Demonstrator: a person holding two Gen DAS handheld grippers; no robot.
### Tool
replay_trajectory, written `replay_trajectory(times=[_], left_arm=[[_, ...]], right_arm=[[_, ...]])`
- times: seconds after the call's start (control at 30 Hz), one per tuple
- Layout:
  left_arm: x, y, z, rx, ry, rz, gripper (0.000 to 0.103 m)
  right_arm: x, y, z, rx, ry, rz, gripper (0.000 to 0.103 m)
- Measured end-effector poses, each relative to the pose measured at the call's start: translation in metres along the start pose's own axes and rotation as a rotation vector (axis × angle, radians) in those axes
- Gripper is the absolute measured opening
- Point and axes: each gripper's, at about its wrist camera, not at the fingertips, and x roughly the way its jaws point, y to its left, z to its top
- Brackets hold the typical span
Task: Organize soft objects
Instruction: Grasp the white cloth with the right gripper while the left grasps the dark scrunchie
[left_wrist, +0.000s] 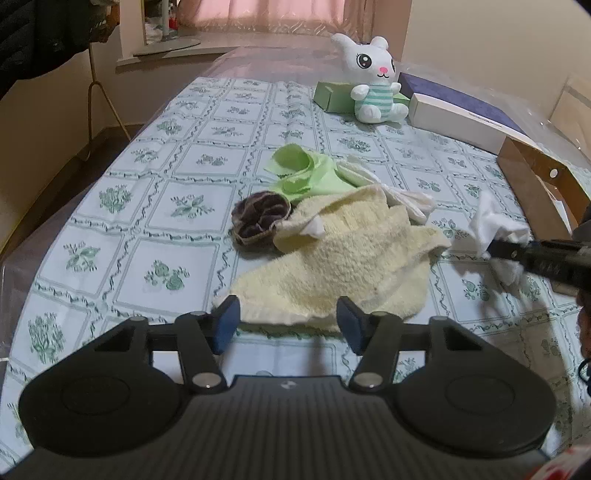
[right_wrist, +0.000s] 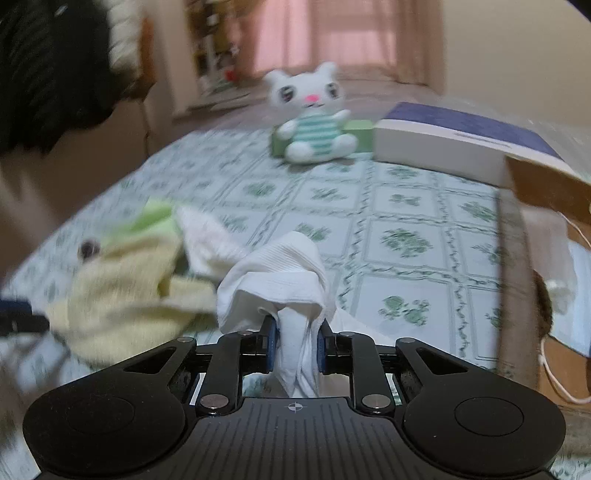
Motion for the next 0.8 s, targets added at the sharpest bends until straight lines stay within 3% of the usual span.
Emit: replay_trajectory(times=[0.17, 0.47, 0.8], left_arm=[[0.003, 0.006, 0.014, 0.033, -0.044, 0.013, 0.047], [0.026, 0.014, 0.047, 0.051, -0.079, 0.019, 0.046], [0.071, 0.022, 0.066, 0.048, -0.033, -0.022, 0.047]], right_arm=[[-0.01, -0.015, 0.015, 0.094, -0.034, -0.013, 0.021], [-0.012, -0.025, 0.032, 0.138, -0.064, -0.031, 0.021], [-0.007, -0.032, 0.032, 0.161, -0.051, -0.047, 0.021]])
